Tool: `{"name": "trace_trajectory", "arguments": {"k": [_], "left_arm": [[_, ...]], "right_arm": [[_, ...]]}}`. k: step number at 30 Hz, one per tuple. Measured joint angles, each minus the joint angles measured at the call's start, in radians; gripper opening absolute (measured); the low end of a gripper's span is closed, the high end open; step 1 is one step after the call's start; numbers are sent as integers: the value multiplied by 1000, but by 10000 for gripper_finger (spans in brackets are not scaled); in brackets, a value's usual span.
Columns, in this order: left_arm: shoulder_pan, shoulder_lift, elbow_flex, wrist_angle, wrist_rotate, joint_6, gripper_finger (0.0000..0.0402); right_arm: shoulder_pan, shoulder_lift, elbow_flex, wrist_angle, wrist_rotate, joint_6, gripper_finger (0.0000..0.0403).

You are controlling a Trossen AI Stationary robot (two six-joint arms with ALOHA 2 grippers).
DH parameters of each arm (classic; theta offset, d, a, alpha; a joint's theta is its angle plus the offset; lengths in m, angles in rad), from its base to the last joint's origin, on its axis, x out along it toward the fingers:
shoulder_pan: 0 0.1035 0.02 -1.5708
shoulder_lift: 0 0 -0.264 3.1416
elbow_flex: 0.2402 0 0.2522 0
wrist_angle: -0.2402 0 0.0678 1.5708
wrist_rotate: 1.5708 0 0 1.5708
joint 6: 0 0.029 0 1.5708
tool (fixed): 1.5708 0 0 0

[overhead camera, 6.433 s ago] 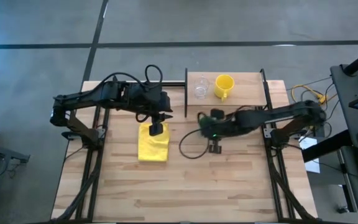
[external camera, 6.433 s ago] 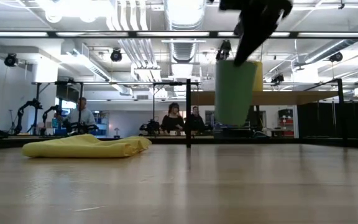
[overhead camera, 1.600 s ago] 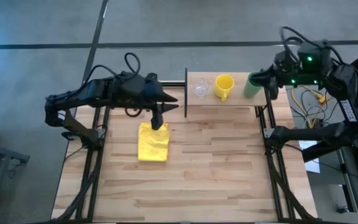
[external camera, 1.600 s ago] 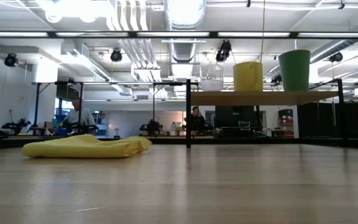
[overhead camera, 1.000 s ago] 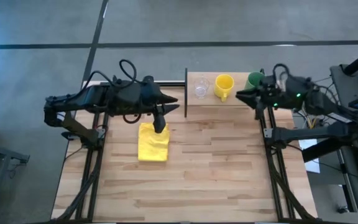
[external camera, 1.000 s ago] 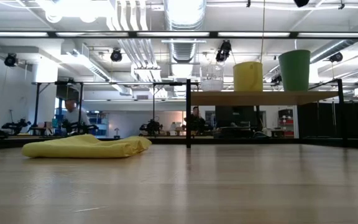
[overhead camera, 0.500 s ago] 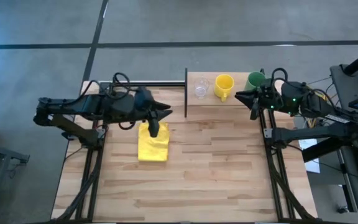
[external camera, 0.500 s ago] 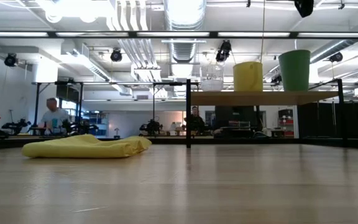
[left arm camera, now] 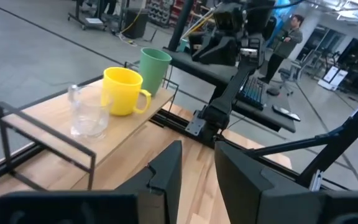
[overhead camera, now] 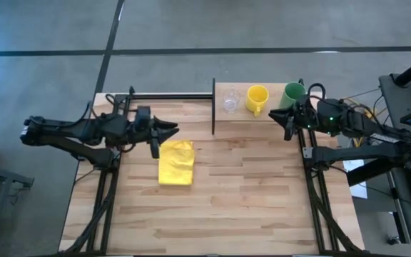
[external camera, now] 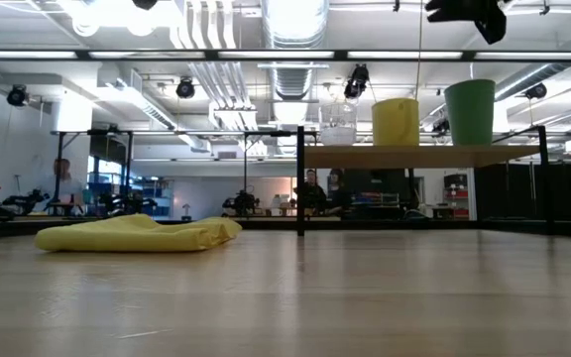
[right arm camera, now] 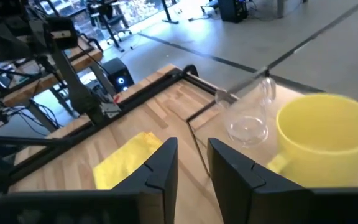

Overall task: Stack small to large cups/mugs on shelf
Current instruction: Return to Home Position

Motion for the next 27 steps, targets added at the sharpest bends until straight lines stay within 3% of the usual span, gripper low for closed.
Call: {"name": "trace_trajectory", "arguments": {"k": [7,15,21,27], "left_arm": [[0,-129,-91,1,-24,0,82],[0,-238,-219,19,-63,-29,82],[0,-296,-368,174,-77,-48,82],[1,-373,-501,297,-77,-49,82]], "right_arm": [[0,-57,-88,18,3,41,72],[0,-202,-233,185,-9,47,75],[0,-289,-329,198,-12,90,81],[0,-347,-462,393,-67,89,77]]}}
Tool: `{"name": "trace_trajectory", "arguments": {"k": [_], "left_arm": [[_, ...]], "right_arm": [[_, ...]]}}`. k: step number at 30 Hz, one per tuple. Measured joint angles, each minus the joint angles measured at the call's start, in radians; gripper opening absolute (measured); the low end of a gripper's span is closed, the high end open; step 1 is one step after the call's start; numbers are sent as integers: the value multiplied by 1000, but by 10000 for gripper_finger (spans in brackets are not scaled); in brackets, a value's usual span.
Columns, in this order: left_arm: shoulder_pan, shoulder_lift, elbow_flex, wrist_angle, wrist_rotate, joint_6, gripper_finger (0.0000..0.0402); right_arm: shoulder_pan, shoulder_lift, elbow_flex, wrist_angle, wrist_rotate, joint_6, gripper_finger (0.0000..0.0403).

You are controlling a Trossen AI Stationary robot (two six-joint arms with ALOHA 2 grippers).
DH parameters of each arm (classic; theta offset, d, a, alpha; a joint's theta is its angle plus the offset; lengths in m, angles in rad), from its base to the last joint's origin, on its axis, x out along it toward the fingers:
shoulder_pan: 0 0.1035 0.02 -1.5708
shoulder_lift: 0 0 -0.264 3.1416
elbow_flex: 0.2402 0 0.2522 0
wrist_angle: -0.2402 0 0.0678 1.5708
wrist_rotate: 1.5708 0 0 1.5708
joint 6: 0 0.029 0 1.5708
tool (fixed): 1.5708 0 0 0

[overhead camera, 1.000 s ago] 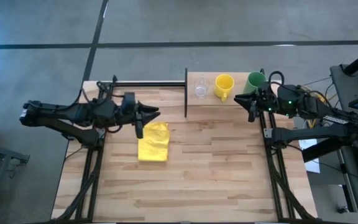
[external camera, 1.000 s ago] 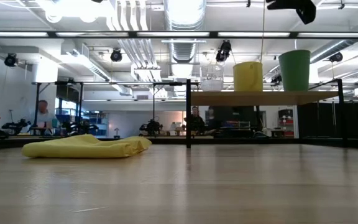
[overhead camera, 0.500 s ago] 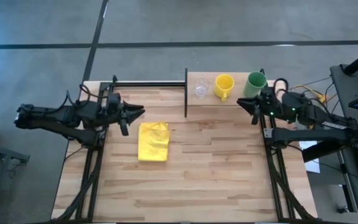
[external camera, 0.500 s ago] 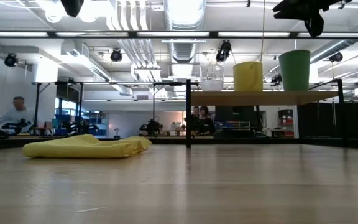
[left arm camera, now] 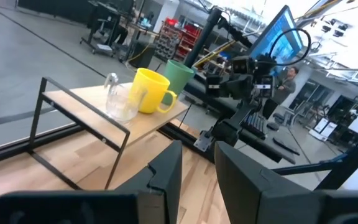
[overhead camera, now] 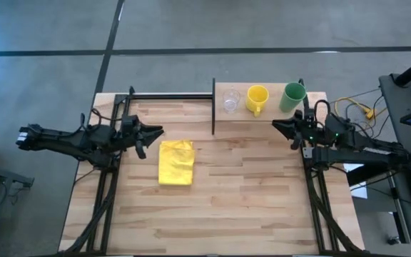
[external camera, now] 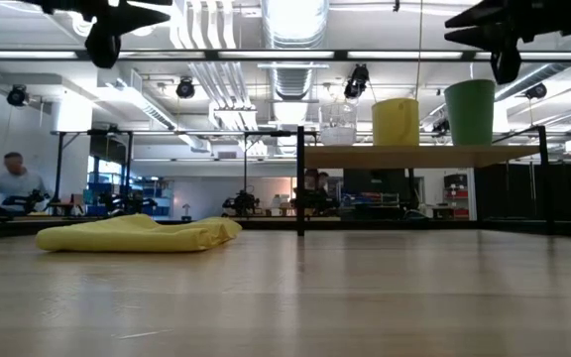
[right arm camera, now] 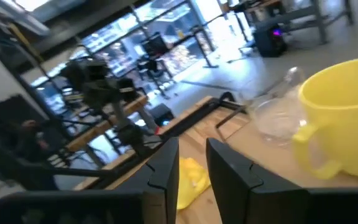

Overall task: Stack small to large cups/mugs on shelf
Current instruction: Return to Home Position

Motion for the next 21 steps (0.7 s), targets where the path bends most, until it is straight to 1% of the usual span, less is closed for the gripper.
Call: {"name": "trace_trajectory", "arguments": {"k": [2,7,10,14,18,21], "left_arm": [[0,-30,-19,-1,0,1,82],[0,-98,-50,-4,0,41,82],[0,-168,-55,-82,0,49,82],[0,-232,-60,-185,-1,0,82],[0,-278,-61,-187,-35,13,82],[0,-305,-62,-185,-54,50,82]], "right_arm": [[0,-11,-34,34,-19,0,74],[0,-39,-73,32,-21,13,70],[0,-62,-76,33,-21,11,72],[0,-117,-76,32,-21,4,77],[0,-187,-76,1,-20,-8,81],[0,-235,-76,-68,-17,1,82]]}}
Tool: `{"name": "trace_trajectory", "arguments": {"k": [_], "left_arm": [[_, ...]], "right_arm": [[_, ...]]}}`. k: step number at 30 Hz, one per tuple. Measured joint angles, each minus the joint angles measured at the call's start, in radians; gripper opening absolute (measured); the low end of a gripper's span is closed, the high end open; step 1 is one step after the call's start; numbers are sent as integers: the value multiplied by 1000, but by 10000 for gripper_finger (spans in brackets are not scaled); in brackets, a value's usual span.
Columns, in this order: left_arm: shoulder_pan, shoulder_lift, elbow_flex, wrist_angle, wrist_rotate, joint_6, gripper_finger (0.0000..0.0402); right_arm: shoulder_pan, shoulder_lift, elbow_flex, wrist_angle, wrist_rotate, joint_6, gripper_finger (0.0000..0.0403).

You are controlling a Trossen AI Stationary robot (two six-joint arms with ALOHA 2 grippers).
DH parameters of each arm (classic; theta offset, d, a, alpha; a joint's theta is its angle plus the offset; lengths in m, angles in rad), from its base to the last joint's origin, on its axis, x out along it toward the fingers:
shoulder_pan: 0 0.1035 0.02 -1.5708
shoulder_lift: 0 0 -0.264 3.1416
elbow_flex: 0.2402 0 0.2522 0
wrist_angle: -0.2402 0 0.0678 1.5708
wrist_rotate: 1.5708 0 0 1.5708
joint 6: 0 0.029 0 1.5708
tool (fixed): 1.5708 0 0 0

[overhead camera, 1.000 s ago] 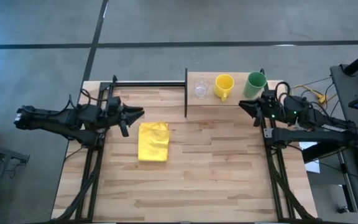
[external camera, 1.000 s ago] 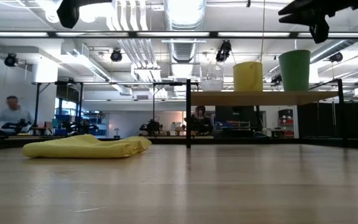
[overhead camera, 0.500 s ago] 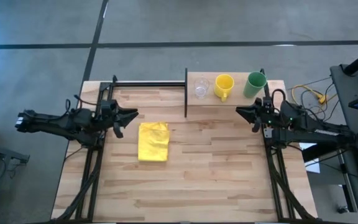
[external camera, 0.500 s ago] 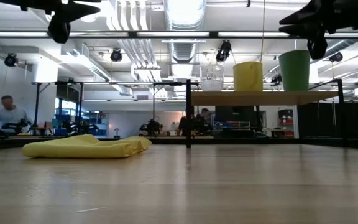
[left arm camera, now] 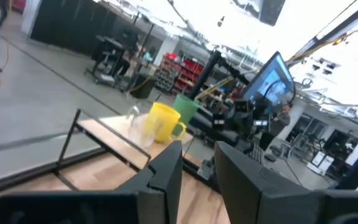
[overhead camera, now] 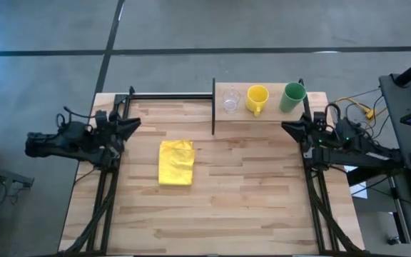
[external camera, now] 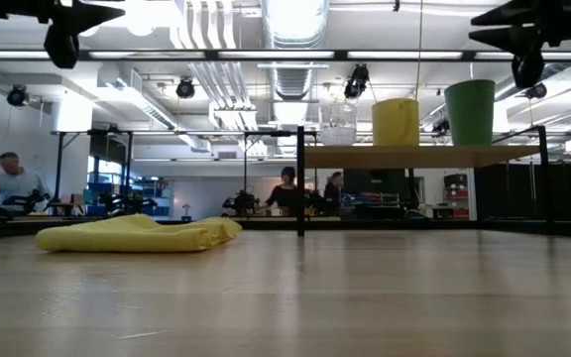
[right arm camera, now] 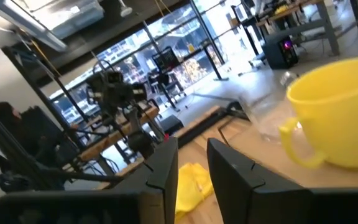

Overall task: Stack small to large cups/mugs on shelf
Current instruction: Return to Home Position

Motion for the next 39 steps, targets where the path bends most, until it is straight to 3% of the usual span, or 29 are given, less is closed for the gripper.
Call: {"name": "trace_trajectory", "arguments": {"k": [10,20,24,35,39], "left_arm": [[0,-80,-21,-60,-44,1,82],[0,-238,-176,-7,-61,-36,82],[0,-235,-210,7,-67,-52,82],[0,-236,-292,43,-67,-80,82],[0,-237,-346,87,54,-81,82]], "right_arm": [[-1,-112,0,-122,47,10,73],[-1,-109,-2,-198,60,25,81],[-1,-111,-13,-205,78,25,75],[-1,-111,-148,-149,111,81,77],[0,-111,-230,36,76,56,80]]}}
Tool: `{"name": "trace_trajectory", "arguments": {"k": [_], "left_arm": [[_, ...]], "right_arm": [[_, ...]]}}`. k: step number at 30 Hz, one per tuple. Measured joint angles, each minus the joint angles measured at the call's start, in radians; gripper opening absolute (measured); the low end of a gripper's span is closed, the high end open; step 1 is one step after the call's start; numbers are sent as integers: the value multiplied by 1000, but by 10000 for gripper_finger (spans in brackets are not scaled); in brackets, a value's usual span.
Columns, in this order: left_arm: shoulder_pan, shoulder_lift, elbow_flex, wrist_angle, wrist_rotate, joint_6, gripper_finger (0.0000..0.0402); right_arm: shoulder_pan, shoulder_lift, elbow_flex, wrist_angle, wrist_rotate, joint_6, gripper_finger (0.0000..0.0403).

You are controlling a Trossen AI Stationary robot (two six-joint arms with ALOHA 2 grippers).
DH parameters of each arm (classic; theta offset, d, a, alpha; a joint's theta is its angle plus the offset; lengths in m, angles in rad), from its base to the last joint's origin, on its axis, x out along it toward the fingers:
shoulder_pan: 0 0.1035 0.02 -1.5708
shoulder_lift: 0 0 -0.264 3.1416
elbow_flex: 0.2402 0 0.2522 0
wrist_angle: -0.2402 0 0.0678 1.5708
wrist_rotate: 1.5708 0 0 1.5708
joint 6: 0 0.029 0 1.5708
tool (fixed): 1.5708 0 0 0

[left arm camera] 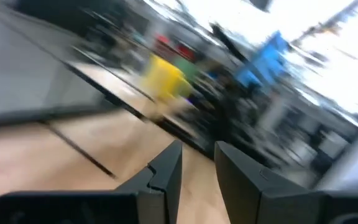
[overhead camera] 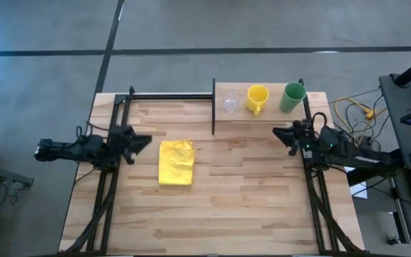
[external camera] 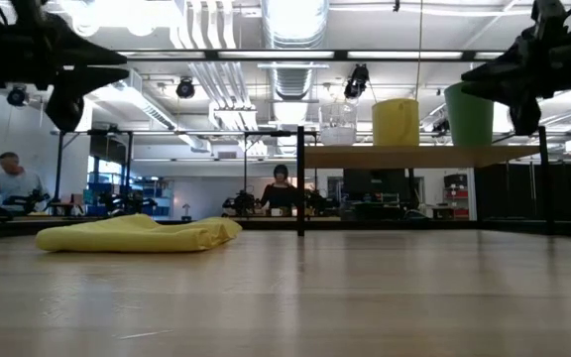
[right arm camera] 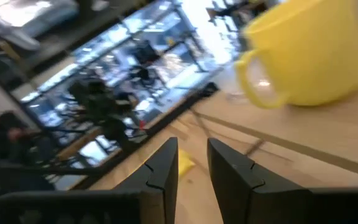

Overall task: Stack small to large cups/mugs on shelf
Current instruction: Return to Home Position

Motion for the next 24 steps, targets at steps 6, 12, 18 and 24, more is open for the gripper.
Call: {"name": "trace_trajectory", "arguments": {"k": [6,12,18,24], "left_arm": [[0,0,-75,60,156,5,82],[0,0,-112,62,174,1,82],[0,1,-116,62,193,24,82],[0,10,-122,68,238,72,82]], "right_arm": [[0,0,-71,91,-53,-29,79],[0,0,-116,93,-54,-34,73],[0,1,-125,109,-46,-57,79],[0,10,-125,108,-46,-87,84]]}}
